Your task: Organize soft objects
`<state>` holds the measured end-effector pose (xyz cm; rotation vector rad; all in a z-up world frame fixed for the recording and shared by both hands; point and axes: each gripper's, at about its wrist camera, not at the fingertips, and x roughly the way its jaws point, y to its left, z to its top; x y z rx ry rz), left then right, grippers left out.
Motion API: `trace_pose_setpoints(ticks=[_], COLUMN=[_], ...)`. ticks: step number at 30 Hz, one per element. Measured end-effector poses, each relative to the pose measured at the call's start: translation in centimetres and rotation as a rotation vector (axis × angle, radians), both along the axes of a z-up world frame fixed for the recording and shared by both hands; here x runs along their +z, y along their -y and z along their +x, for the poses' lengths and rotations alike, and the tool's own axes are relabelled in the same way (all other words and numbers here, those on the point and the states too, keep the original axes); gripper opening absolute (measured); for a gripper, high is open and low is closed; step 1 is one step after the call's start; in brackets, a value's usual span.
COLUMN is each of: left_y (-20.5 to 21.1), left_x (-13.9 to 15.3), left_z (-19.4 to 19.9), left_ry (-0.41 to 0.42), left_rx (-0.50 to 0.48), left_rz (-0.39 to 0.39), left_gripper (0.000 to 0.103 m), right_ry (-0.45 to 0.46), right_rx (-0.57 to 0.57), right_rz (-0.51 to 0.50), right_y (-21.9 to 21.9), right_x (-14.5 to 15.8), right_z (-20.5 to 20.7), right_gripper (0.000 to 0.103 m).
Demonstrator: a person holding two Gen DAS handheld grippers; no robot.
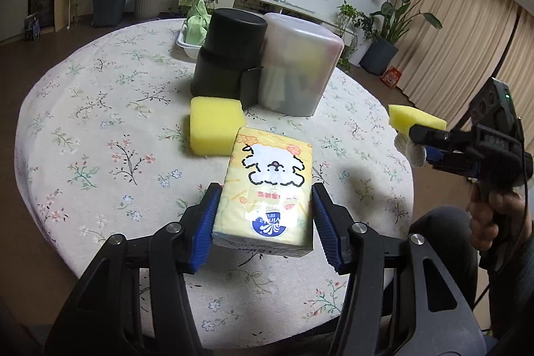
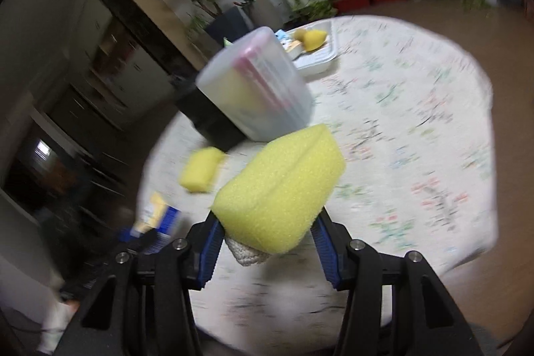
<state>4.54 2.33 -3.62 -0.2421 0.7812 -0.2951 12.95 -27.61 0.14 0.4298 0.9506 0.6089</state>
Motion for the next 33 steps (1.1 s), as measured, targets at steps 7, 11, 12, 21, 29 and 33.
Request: trace_pose_setpoints(ticks=[7,11,12,21,29,33], left_y=[0.6,-0.1,-0.2,0.0,0.2,0.2], left_x=[-1.1,-1.3,-1.4,-1.7,-2.0,-2.0], left_z=[0.1,0.0,0.1,0.4,0.4,0.4], left_ry=[-0.017,-0.017,-0.020,-0.021,-0.029,-0.027], left_rx=[-0.015,0.000,0.002,-0.003,-0.015,-0.014], left_rz=[-0.016,-0.028,-0.032,-0.038,-0.037,-0.036], left_gripper=[0.051,0.051,0.051,0.052,0.052,0.052], right_ry=[-0.008,0.046,0.070,0.171,0.058,0.046], right_rx=[0.120,0.147,0.151,0.064,0.042,-0.002], right_rz=[-0.107,-0.320,-0.350,-0.468,-0.504,-0.467], right_y=[-5.2,-8.7,-9.1,-9.2,-8.0,-5.8], right_x=[-2.7,-4.9,-4.8,-1.5,-4.1,-3.5], right_z=[1.8,1.6,1.3,0.5,2.2,1.0], right_gripper=[0.055,0.058,0.058,0.096,0.081,0.081])
